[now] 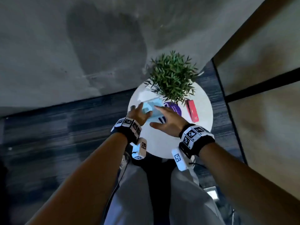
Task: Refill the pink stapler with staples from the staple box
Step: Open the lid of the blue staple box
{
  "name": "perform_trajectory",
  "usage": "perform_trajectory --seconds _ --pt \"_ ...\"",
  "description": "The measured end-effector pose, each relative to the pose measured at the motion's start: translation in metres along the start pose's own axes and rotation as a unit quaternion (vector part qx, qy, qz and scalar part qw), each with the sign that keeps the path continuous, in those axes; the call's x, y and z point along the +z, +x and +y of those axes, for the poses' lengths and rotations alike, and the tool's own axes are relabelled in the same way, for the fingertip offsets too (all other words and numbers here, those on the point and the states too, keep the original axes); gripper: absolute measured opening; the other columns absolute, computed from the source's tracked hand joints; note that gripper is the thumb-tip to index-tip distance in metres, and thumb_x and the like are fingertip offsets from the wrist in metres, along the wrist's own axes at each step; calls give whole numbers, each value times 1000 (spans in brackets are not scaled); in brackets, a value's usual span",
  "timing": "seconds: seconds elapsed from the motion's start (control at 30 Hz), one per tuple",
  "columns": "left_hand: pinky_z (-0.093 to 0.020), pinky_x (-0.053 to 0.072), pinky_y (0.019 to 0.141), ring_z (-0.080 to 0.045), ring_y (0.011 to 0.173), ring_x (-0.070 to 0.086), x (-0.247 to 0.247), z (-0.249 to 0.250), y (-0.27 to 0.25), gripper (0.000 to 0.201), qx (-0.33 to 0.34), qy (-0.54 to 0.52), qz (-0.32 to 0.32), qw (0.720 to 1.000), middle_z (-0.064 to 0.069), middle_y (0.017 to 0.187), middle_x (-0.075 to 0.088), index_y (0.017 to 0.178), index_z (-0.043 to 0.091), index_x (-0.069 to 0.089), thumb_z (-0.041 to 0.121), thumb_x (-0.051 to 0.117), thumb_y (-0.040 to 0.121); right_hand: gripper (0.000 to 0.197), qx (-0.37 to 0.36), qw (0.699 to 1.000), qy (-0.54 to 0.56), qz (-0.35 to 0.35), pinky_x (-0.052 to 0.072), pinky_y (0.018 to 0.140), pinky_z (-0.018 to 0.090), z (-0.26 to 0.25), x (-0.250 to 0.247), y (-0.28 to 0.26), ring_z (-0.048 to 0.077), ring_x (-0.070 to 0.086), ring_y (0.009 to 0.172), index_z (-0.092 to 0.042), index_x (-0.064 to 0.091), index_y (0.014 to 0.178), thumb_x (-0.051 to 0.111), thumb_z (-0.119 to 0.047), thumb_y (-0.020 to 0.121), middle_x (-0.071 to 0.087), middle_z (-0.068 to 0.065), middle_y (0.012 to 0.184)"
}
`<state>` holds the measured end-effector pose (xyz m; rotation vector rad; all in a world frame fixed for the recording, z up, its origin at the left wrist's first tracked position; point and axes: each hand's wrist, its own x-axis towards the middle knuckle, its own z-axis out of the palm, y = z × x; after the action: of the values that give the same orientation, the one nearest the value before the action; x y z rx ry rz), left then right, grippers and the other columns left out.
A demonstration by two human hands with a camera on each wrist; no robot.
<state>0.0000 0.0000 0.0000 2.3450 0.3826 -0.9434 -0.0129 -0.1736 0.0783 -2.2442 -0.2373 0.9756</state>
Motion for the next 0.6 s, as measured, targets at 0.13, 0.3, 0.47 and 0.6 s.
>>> perform_trajectory --seconds 0.13,0.3,0.47,0.6 --pt "-52 35 111 -46 138 36 25 -8 25 83 -36 36 -5 999 -16 163 11 156 35 -1 46 54 94 77 29 998 -55 -17 20 122 45 29 19 30 28 20 153 -29 25 158 59 -51 93 19 7 167" --pt "-40 52 84 -40 112 55 40 -21 51 71 34 42 60 997 -13 147 32 152 22 19 5 53 91 82 69 986 -149 3 28 117 57 58 27 77 42 22 150 -32 11 160 54 -51 93 6 12 169" --pt "-42 52 88 -30 89 52 40 -34 52 64 37 -45 59 997 -14 131 37 150 36 24 15 51 96 78 93 992 -86 17 40 109 40 78 34 108 38 48 135 -29 3 160 52 -28 100 41 23 154" --pt "-27 42 88 -22 101 48 40 -56 47 62 79 -92 61 991 -11 137 36 152 37 25 22 53 99 74 70 995 -50 47 43 86 32 91 38 111 37 62 112 -33 9 159 48 -18 98 62 21 129"
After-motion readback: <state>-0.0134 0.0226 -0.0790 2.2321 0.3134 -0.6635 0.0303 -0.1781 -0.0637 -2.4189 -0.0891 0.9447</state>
